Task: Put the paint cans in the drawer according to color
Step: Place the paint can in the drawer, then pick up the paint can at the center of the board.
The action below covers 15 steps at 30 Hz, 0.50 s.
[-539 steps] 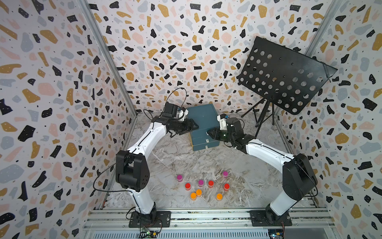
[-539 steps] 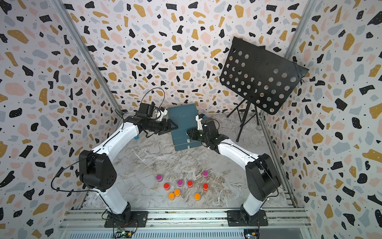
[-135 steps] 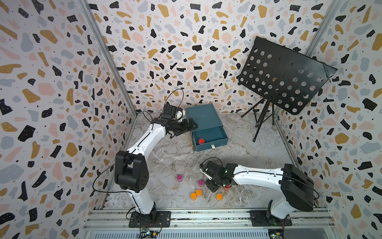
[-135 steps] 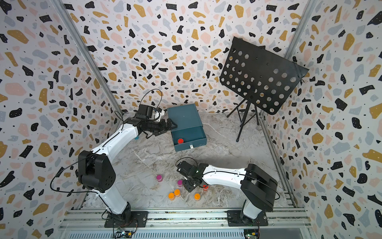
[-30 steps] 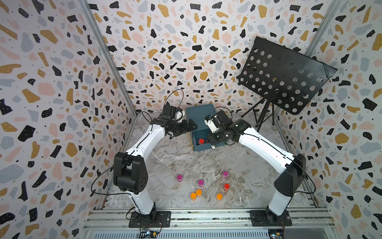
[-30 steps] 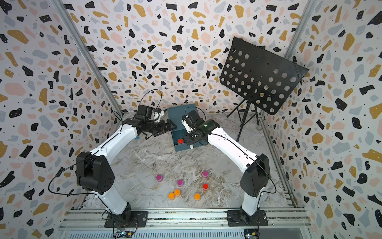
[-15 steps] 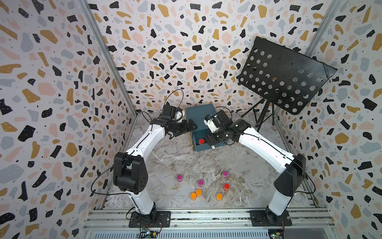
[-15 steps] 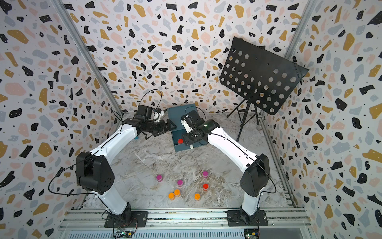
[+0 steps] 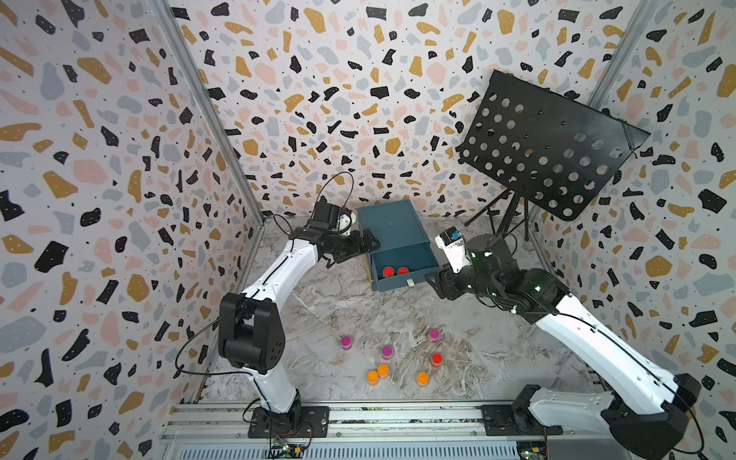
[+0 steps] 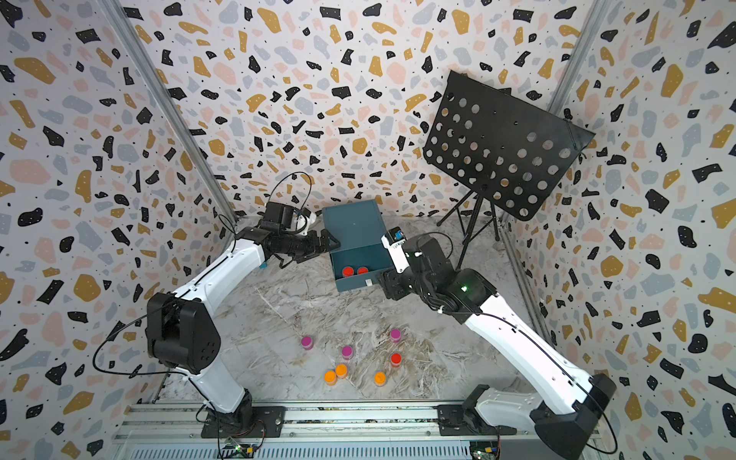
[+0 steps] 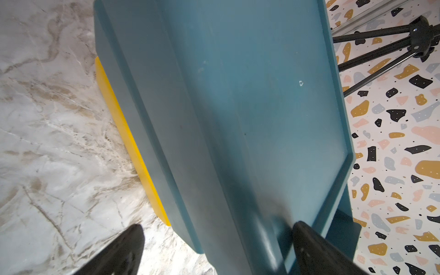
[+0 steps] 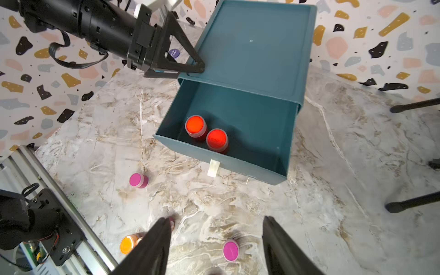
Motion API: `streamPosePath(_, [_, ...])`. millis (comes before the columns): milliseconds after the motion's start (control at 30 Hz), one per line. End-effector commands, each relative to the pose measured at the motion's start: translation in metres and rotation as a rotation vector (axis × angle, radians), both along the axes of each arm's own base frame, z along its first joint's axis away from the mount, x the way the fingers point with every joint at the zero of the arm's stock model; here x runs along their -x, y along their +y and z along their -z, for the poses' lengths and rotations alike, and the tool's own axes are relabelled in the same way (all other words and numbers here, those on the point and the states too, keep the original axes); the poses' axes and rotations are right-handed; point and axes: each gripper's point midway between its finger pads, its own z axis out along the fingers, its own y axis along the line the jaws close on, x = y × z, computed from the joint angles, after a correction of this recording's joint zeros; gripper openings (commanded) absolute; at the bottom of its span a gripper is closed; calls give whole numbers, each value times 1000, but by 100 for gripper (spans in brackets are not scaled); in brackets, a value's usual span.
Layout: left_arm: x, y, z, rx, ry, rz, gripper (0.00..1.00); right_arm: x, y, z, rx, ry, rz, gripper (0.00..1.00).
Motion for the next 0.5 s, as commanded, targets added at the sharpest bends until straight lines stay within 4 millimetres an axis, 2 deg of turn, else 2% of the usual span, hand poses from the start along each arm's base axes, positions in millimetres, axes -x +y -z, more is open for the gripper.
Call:
streamPosePath(0, [13,2,2,-22,21,13,100,8,-22,35,46,74,96,66])
streamPosePath(300, [13,1,2,-16,21,9,100,31,-51,97,96,203,194,64])
streamPosePath(467, [15,1,-3,-9,13,10,100,42,-55,124,29,271,246,64])
